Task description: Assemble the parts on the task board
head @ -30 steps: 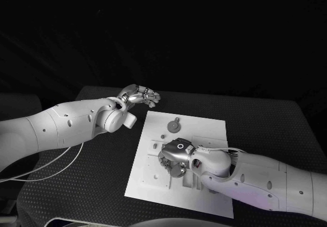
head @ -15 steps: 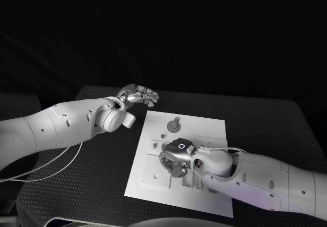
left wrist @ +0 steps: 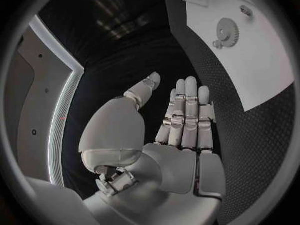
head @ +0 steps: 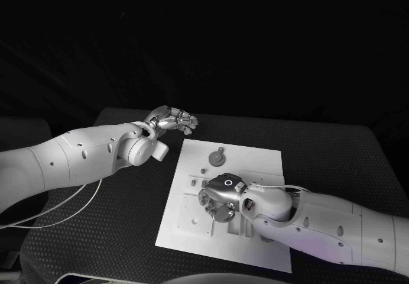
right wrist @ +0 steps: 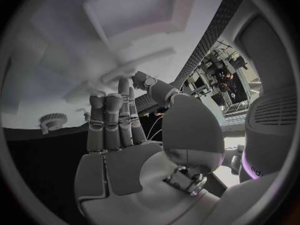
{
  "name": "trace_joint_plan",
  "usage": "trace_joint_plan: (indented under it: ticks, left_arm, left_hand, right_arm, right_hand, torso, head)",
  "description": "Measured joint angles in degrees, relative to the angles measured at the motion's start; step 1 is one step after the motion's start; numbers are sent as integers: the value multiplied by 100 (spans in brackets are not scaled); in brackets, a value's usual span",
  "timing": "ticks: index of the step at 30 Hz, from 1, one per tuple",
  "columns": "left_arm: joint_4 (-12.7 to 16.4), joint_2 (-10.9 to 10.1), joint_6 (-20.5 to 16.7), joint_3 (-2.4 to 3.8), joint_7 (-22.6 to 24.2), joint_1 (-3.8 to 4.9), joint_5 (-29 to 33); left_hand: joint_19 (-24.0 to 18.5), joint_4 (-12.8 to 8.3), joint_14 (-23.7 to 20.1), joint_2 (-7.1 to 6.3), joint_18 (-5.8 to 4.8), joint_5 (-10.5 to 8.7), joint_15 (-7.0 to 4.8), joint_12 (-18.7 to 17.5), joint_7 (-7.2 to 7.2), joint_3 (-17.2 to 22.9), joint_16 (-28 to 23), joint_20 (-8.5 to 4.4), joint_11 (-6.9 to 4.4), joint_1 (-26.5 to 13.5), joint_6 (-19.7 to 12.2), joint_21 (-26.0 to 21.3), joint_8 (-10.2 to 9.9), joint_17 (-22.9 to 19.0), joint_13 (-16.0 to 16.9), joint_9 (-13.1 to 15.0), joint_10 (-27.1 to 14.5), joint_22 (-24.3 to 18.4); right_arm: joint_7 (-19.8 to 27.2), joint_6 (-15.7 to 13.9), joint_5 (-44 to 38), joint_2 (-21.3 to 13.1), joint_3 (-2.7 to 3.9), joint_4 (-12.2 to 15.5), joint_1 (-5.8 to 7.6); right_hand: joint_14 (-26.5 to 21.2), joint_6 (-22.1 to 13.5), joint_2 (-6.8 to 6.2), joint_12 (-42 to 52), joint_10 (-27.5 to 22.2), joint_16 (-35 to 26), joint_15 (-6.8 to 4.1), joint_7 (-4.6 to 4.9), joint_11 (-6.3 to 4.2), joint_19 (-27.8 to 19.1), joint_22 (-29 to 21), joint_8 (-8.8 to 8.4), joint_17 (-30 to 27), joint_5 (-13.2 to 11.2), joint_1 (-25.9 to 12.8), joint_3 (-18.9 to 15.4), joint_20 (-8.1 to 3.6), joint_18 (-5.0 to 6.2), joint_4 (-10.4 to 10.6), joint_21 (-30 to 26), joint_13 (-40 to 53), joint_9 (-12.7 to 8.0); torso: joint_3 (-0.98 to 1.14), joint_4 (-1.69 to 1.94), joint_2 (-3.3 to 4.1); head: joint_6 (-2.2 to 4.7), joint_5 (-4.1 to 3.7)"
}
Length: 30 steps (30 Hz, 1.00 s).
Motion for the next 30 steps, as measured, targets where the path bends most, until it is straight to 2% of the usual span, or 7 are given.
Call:
trace_joint_plan:
  ticks: [8,14,18,20,22,26,30]
  left_arm:
    - [-2,-3,1,0,-9,0,0]
    - [-4,-19,2,-1,-15,0,1]
    - [-13,-21,3,-1,-17,0,1]
    - [-17,-22,4,-1,-17,0,1]
    - [-22,-24,4,0,-17,0,1]
    - [-36,-36,5,-1,-17,-1,1]
    - [-47,-32,6,-1,-15,-1,2]
  left_hand:
    - [0,0,0,0,0,0,0,0,21,0,-22,0,0,0,-21,0,0,7,0,-6,0,0]
    - [0,0,0,0,0,0,0,0,21,0,-22,0,0,0,-21,0,0,11,0,-5,0,2]
    - [0,0,0,0,-1,0,0,0,21,0,-22,0,0,0,-21,0,0,12,0,-5,0,4]
    - [0,0,0,0,-1,0,0,0,21,0,-22,0,0,0,-21,0,0,12,0,-5,0,4]
    - [0,0,0,0,0,0,0,0,21,0,-22,0,0,0,-21,0,0,12,0,-5,0,4]
    - [0,0,0,0,0,0,0,0,21,0,-22,0,0,0,-21,0,0,17,0,-5,0,4]
    - [0,0,3,0,-1,0,3,0,21,0,-22,0,0,0,-21,0,0,17,0,-5,0,4]
  right_arm:
    - [6,-96,58,-66,-3,38,-1]
    - [9,-190,101,-275,-10,188,9]
    - [12,-254,247,-599,-5,401,126]
    - [38,-303,423,-797,105,522,194]
    - [75,-328,662,-988,297,651,266]
    - [136,-306,1060,-1376,510,830,515]
    - [163,-193,1305,-1712,522,875,712]
  right_hand:
    - [-78,-136,-35,-384,-143,0,78,71,39,-49,9,-28,13,-26,35,-16,49,0,16,-33,-3,-36]
    - [-106,-312,-58,-377,-464,13,106,187,316,-58,12,-28,12,-26,58,-16,61,-92,16,-33,-269,-42]
    - [-106,-312,-81,-341,-480,24,107,187,332,-58,13,-28,11,-26,34,-15,62,-99,15,-32,-245,-42]
    - [-106,-303,-81,-308,-480,53,107,178,332,-58,13,-28,11,-26,34,-32,62,-99,32,-32,-245,-42]
    - [-91,-280,-81,-238,-480,80,92,156,332,-59,13,-28,11,-26,35,-64,62,-100,17,-32,-245,-42]
    - [-51,-260,-34,-152,-437,116,53,136,289,-56,12,-20,11,-26,-13,-187,61,-101,12,30,-245,-42]
    - [-50,-308,-10,-108,-463,118,53,78,271,-41,13,-3,-6,119,-171,-499,47,-101,-9,33,-269,-42]
  torso:
    - [0,6,1]
    - [-1,4,0]
    - [-1,2,-1]
    - [-1,3,-1]
    - [1,2,-1]
    - [1,-4,-8]
    - [1,-11,-11]
  head:
    - [6,-12]
    - [8,-17]
    - [27,-40]
    - [55,-69]
    - [88,-103]
    - [143,-159]
    - [192,-202]
